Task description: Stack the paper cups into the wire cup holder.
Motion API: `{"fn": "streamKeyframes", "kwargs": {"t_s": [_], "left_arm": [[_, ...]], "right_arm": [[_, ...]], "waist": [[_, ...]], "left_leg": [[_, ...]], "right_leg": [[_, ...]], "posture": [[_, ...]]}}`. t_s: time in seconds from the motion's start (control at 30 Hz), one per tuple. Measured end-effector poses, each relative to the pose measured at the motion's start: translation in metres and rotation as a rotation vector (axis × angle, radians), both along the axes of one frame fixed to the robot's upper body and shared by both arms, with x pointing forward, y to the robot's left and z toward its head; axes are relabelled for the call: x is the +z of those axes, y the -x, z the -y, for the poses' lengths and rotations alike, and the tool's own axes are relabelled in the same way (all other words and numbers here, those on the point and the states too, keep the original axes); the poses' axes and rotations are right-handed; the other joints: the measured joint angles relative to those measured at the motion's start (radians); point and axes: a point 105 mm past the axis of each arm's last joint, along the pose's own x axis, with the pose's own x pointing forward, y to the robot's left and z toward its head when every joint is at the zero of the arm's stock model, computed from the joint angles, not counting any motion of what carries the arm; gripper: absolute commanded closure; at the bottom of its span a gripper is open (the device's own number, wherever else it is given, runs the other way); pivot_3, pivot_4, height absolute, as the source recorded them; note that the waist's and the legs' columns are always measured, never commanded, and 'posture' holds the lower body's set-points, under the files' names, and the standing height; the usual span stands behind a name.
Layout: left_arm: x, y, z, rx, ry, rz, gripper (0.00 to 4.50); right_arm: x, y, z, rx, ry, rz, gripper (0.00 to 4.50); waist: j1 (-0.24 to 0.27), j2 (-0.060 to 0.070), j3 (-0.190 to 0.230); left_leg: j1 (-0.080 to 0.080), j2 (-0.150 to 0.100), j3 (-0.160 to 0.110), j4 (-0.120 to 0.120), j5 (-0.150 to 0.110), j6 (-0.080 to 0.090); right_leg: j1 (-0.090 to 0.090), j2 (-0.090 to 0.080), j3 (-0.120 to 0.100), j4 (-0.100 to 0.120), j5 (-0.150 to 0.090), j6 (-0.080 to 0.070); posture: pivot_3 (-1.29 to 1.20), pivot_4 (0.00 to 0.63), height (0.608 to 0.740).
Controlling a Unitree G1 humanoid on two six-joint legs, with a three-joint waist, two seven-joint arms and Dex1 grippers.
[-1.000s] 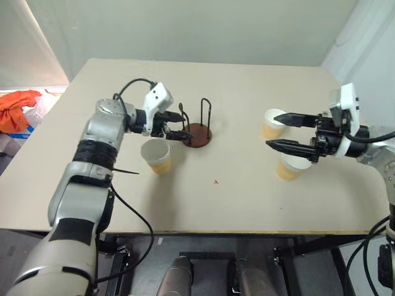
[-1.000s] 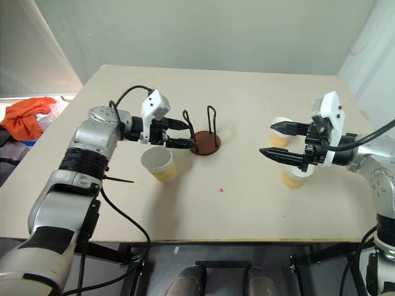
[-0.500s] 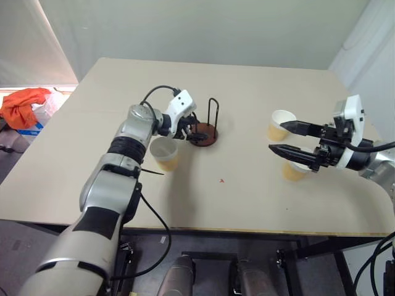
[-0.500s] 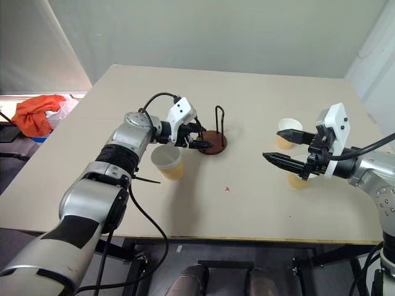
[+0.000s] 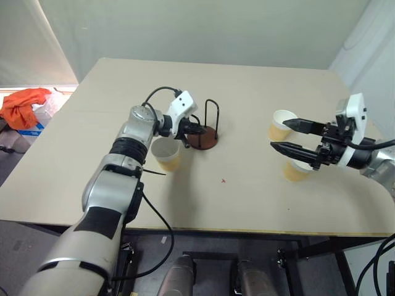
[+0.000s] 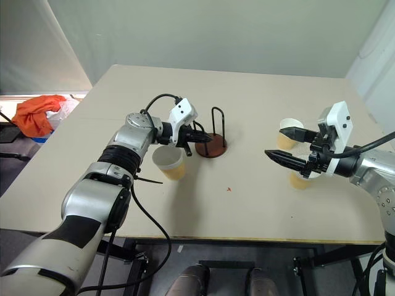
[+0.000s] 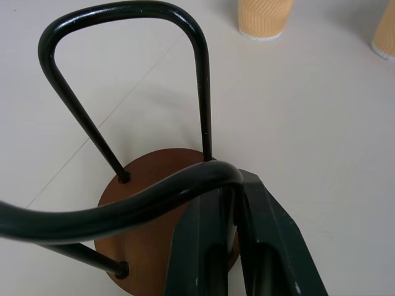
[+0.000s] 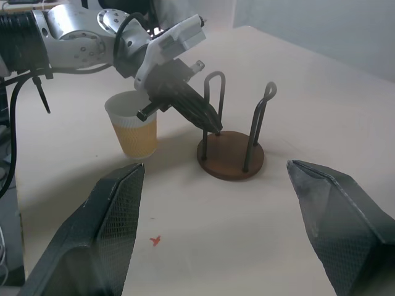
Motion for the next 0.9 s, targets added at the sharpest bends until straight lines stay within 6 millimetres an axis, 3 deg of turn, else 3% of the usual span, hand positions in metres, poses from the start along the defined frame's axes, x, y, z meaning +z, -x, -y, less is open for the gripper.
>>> {"fn": "streamKeyframes", "kwargs": {"t_s": [0.13, 0.27, 0.33, 0.43, 0.5, 0.63, 0.9], "left_arm": [[0.017, 0.016, 0.016, -0.157, 0.046, 0.007, 4.47], [0.036, 0.061, 0.026, -0.441, 0.119, 0.031, 4.47], [0.03, 0.077, 0.018, -0.498, 0.085, 0.016, 4.47], [0.003, 0.093, 0.008, -0.521, -0.004, -0.023, 4.47], [-0.011, 0.103, 0.013, -0.544, -0.011, -0.049, 4.47], [-0.013, 0.112, 0.025, -0.559, -0.004, -0.026, 4.47], [-0.031, 0.123, 0.038, -0.568, -0.062, -0.014, 4.47]], "right_arm": [[0.001, 0.001, 0.004, 0.005, 0.024, -0.007, 0.57], [-0.012, 0.024, 0.002, 0.119, 0.132, -0.068, 0.57], [-0.025, 0.034, 0.004, 0.158, 0.205, -0.117, 0.57], [-0.045, 0.04, 0.01, 0.177, 0.33, -0.179, 0.57], [-0.054, 0.039, 0.013, 0.18, 0.391, -0.186, 0.57], [-0.067, 0.035, 0.013, 0.188, 0.436, -0.199, 0.57], [-0.073, 0.032, 0.009, 0.194, 0.456, -0.187, 0.57]], "waist": [[0.0, 0.0, 0.0], [0.0, 0.0, 0.0], [-0.003, 0.001, -0.001], [-0.004, 0.002, -0.001], [-0.003, 0.001, -0.001], [0.001, 0.001, -0.001], [-0.01, 0.002, -0.001]], "left_leg": [[-0.001, -0.002, 0.005, 0.003, -0.002, 0.003], [-0.003, -0.002, 0.008, 0.012, -0.008, 0.005], [-0.003, -0.001, 0.009, 0.015, -0.012, 0.005], [-0.002, 0.0, 0.011, 0.017, -0.015, 0.006], [-0.002, 0.0, 0.01, 0.018, -0.016, 0.009], [-0.001, 0.0, 0.01, 0.018, -0.022, 0.02], [0.004, 0.0, 0.011, 0.018, -0.018, 0.021]], "right_leg": [[-0.001, -0.001, 0.004, -0.001, -0.001, 0.004], [-0.001, 0.001, 0.005, 0.002, -0.006, 0.008], [-0.001, 0.0, 0.006, 0.002, -0.007, 0.009], [0.0, -0.002, 0.008, 0.002, -0.008, 0.009], [0.001, -0.003, 0.008, 0.002, -0.007, 0.009], [0.001, -0.005, 0.008, 0.002, -0.005, 0.007], [0.005, -0.006, 0.007, 0.002, -0.004, -0.002]], "posture": [[0.0, 0.15, 0.74], [0.0, 0.15, 0.74], [0.0, 0.15, 0.74], [0.0, 0.15, 0.74], [0.0, 0.15, 0.74], [0.0, 0.15, 0.74], [0.0, 0.15, 0.74]]}}
